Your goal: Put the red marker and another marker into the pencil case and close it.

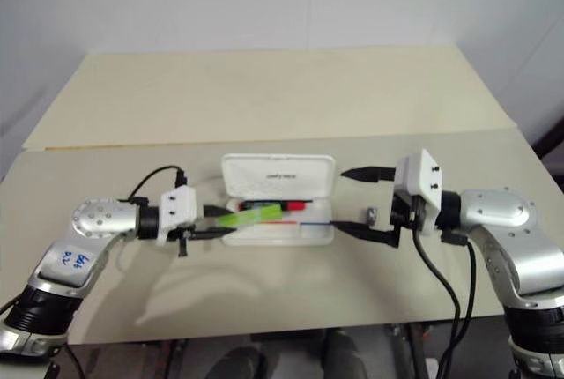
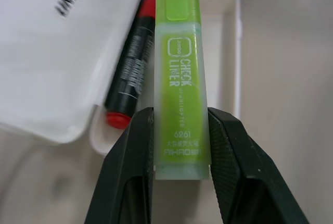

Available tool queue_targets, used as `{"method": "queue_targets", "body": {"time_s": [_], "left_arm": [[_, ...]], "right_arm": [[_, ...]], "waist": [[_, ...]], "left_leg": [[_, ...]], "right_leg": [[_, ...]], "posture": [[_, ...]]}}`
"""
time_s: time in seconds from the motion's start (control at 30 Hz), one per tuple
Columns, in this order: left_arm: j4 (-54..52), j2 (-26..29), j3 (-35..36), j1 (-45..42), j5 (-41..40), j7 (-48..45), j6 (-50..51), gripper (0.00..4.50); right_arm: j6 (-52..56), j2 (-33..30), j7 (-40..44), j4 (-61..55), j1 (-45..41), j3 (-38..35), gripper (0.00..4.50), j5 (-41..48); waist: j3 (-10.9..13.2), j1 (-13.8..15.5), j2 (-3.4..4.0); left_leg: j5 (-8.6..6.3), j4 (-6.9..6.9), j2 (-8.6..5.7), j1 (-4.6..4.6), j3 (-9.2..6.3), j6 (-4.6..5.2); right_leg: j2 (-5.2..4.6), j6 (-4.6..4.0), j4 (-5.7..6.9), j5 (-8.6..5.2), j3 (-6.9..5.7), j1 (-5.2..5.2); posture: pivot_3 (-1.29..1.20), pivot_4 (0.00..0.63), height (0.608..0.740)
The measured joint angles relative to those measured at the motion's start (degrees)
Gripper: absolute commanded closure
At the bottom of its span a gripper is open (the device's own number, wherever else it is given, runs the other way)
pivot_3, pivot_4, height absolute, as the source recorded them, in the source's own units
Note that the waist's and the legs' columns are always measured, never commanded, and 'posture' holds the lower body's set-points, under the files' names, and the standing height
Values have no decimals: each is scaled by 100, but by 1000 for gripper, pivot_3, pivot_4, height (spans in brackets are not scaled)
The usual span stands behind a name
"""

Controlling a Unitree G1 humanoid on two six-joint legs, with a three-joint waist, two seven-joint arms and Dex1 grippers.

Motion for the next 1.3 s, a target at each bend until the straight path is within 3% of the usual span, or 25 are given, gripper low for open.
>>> {"method": "queue_targets", "body": {"time_s": [0.93,0.97,1.2,1.23,1.3], "left_arm": [[-45,-106,-385,-267,289,-123,119,3448],[-21,-128,-393,-287,303,-122,97,2720],[11,-204,-439,-333,343,-118,61,454],[11,-204,-439,-334,342,-118,60,174],[11,-205,-439,-334,342,-122,54,35]], "right_arm": [[-13,296,-268,5,-130,145,0,-5],[-14,302,-276,3,-128,145,0,-5],[-13,369,-332,0,-125,146,0,-5],[-13,376,-332,0,-125,147,0,-5],[-14,380,-332,0,-126,155,0,-9]], "waist": [[0,1,0],[0,1,0],[0,1,0],[0,1,0],[0,1,0]], "left_leg": [[0,2,0,0,0,0],[0,3,0,0,1,0],[0,4,0,0,1,0],[0,4,0,0,1,0],[0,4,0,0,1,0]], "right_leg": [[2,1,2,0,0,0],[2,1,2,0,0,0],[2,1,2,0,0,0],[2,1,2,1,0,0],[2,1,3,0,0,0]], "posture": [[0,150,740],[0,150,740],[0,150,740],[0,150,740],[0,150,740]]}}
